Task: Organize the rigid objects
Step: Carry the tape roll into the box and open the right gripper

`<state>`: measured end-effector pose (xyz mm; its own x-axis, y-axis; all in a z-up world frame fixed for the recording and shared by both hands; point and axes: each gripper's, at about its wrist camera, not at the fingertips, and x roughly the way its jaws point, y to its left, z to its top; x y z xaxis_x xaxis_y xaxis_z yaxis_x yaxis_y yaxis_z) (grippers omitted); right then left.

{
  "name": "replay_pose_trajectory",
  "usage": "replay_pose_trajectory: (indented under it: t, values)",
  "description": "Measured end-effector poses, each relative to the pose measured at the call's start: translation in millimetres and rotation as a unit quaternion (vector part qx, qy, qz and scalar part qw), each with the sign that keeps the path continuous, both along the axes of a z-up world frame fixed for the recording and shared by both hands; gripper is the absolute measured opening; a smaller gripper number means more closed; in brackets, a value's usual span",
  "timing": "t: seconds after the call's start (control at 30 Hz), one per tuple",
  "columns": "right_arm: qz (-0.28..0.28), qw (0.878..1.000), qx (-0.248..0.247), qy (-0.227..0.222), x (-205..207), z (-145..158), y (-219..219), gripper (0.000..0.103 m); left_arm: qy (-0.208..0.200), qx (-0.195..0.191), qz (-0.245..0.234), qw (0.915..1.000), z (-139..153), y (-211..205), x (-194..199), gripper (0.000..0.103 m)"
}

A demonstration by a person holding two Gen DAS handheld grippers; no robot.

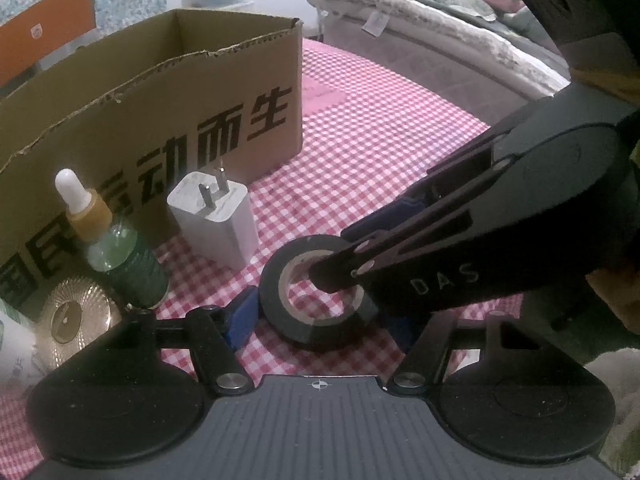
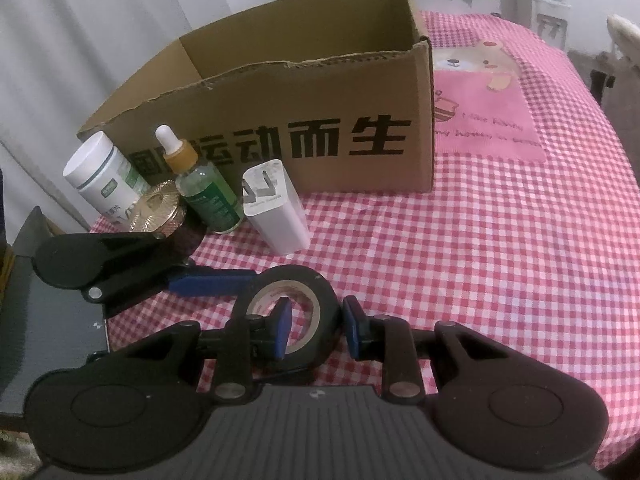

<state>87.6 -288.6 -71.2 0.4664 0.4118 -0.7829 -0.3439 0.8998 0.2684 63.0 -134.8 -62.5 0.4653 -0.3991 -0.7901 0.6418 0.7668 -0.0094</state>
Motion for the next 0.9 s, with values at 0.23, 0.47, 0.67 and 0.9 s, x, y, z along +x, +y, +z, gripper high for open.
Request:
replay_pose_trajectory:
  t: [0.23, 0.47, 0.67, 0.9]
  values:
    - [-0.005, 1.000, 0.003, -0.007, -3, 4, -1, 0.025, -0.007, -0.005, 0.004, 1.0000, 6, 3, -4, 0.066]
    - [-0.004, 0.999, -0.003, -0.032, -13, 30, 2, 0.025, -0.040, -0.021, 0.006, 0.9990, 31, 8, -14, 0.066]
    - [0.000, 0.997, -0.010, -0.072, -23, 66, 6, 0.025, -0.077, -0.035, 0.023, 0.9962, 64, 13, -23, 0.066]
    - [0.028, 0.991, -0.018, -0.133, -26, 116, 17, 0.025, -0.127, -0.063, 0.049, 0.9887, 112, 28, -25, 0.066]
